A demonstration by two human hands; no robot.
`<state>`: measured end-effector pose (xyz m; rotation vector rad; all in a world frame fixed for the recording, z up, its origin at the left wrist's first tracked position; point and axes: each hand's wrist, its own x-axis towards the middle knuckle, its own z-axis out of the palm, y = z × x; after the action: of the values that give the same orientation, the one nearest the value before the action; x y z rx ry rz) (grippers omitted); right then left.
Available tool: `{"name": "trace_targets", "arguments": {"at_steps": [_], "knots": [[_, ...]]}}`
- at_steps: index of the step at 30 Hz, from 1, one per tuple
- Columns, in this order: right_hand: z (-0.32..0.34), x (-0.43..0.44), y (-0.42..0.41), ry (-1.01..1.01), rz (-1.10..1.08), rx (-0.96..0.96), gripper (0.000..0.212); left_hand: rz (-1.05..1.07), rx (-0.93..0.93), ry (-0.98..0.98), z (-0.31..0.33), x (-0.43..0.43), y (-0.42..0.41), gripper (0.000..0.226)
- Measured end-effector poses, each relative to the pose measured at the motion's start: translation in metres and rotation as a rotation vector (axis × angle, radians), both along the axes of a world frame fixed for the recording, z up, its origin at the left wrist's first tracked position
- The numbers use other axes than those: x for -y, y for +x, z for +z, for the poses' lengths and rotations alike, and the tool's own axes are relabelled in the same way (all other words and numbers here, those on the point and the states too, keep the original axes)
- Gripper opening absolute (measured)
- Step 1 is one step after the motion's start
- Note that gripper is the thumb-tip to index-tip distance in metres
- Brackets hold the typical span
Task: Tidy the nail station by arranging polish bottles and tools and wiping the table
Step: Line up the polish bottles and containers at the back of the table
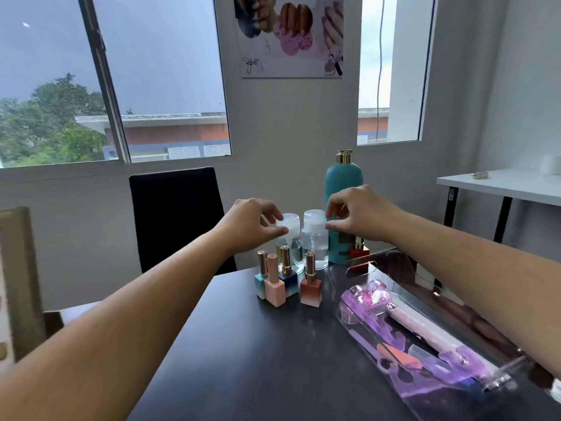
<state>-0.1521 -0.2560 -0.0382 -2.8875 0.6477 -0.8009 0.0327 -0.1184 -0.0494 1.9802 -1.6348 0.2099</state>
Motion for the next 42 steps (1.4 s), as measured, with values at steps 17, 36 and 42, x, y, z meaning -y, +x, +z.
{"name": "trace_targets", "arguments": {"at_steps": [17,36,42], "knots": [[-0.004,-0.019,0.013,0.157,0.051,-0.311,0.021,-0.024,0.1,0.189,-0.008,0.015,-0.02,0.01],[-0.019,0.04,0.011,0.125,-0.079,-0.136,0.014,-0.002,0.105,0.173,-0.013,0.089,-0.05,0.013],[-0.019,0.036,0.012,0.109,-0.067,-0.136,0.018,0.074,0.1,0.123,-0.015,0.091,-0.056,0.012]]}}
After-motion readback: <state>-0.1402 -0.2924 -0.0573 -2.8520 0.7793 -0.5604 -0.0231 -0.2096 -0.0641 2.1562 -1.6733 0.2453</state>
